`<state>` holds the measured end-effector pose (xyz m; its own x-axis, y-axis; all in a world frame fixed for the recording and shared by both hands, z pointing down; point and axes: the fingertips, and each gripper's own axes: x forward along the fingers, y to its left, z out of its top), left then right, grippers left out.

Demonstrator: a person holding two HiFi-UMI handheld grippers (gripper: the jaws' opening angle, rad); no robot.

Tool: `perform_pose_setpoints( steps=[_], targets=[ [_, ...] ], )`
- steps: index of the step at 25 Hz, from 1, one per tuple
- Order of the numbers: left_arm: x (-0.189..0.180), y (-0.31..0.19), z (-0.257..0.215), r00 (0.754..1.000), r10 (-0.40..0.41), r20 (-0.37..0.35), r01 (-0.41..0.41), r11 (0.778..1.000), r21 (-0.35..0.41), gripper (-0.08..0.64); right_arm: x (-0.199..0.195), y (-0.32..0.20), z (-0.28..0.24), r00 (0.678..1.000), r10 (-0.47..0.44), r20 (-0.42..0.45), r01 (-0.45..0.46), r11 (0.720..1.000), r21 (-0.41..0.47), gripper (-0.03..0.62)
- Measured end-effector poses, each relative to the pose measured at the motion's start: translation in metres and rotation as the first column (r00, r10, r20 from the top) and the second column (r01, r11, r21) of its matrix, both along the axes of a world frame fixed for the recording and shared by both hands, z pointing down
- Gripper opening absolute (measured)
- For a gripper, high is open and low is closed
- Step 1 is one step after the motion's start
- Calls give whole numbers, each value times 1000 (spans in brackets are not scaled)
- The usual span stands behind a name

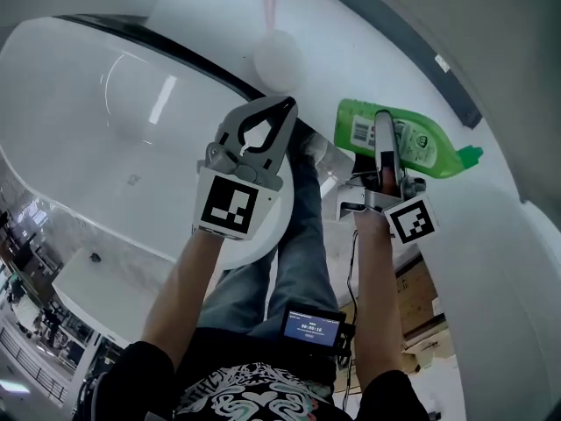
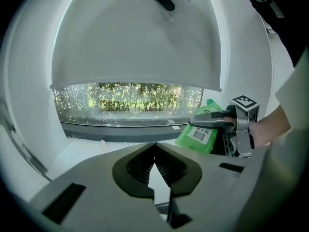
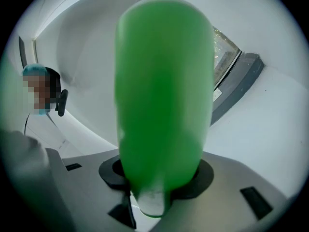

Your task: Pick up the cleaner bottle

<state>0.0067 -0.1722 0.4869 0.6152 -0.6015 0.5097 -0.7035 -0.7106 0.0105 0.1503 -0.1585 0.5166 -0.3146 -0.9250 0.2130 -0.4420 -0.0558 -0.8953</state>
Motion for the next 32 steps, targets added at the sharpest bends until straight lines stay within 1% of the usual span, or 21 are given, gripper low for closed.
perform_pose_setpoints(
  steps=[3, 7, 9, 11, 15, 19, 24, 26, 29, 32],
  targets=[
    [-17, -1, -20, 999, -36, -2, 36, 999, 17, 14, -12, 5, -19, 999, -10, 32, 10, 1000, 6, 209],
    [-32, 2, -42, 999, -45, 0, 45, 998, 51, 15, -26, 17, -34, 997, -8, 82, 9, 1000, -8, 209],
    [-38, 5, -50, 998, -58, -10, 58, 997, 58, 15, -34, 25, -41, 993, -8, 116, 11, 1000, -21, 209],
    [-43, 5, -55, 997, -73, -16, 74, 995, 64, 15, -40, 29, -50, 990, -13, 139, 15, 1000, -15, 209],
    [-47, 9, -73, 996, -88, -28, 90, 992, 90, 14, -44, 40, -68, 987, 1, 163, 1, 1000, -14, 209],
    [-50, 25, -89, 996, -90, -8, 90, 995, 48, 15, -45, 50, -88, 982, 28, 188, -24, 1000, -20, 209],
    [-38, 56, -129, 996, -89, -17, 90, 993, 74, 15, -38, 79, -131, 974, 19, 226, -25, 999, 23, 209],
    [-41, 64, -142, 996, -89, -19, 90, 993, 81, 14, -43, 87, -147, 972, 15, 235, -24, 999, 34, 209],
    [-48, 64, -153, 996, -88, -26, 90, 992, 87, 15, -54, 88, -160, 969, 23, 248, -33, 999, 39, 209],
    [-48, 62, -163, 995, -89, -36, 92, 992, 90, 15, -56, 90, -170, 965, 35, 261, -43, 999, 26, 209]
  ],
)
